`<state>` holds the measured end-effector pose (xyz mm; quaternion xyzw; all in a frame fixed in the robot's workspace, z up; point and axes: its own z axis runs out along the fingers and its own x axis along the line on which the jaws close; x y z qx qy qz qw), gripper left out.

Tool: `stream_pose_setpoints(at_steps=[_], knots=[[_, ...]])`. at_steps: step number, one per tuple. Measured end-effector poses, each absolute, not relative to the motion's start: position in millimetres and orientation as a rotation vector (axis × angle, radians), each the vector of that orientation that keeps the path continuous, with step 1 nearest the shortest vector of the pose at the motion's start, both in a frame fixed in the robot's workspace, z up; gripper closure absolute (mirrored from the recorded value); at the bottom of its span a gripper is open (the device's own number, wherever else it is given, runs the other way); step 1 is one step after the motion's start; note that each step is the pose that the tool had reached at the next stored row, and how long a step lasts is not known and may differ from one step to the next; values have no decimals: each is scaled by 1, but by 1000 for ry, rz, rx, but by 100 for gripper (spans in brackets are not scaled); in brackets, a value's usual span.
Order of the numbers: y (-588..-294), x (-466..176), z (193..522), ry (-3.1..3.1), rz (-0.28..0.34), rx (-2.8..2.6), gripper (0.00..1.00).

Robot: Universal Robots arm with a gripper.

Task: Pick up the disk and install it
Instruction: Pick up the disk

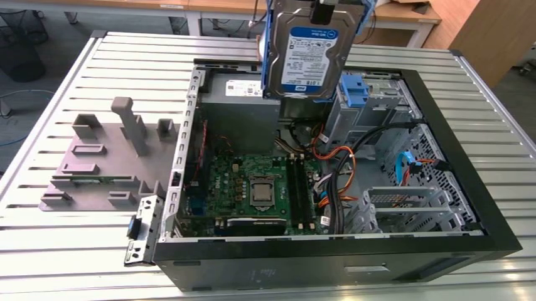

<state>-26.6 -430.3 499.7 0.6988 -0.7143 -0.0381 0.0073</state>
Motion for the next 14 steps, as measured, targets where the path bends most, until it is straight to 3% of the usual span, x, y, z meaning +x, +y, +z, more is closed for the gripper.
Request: stream_pose_setpoints(at_steps=[14], knots=[[-464,-25,496,-2235,-119,2184,65]])
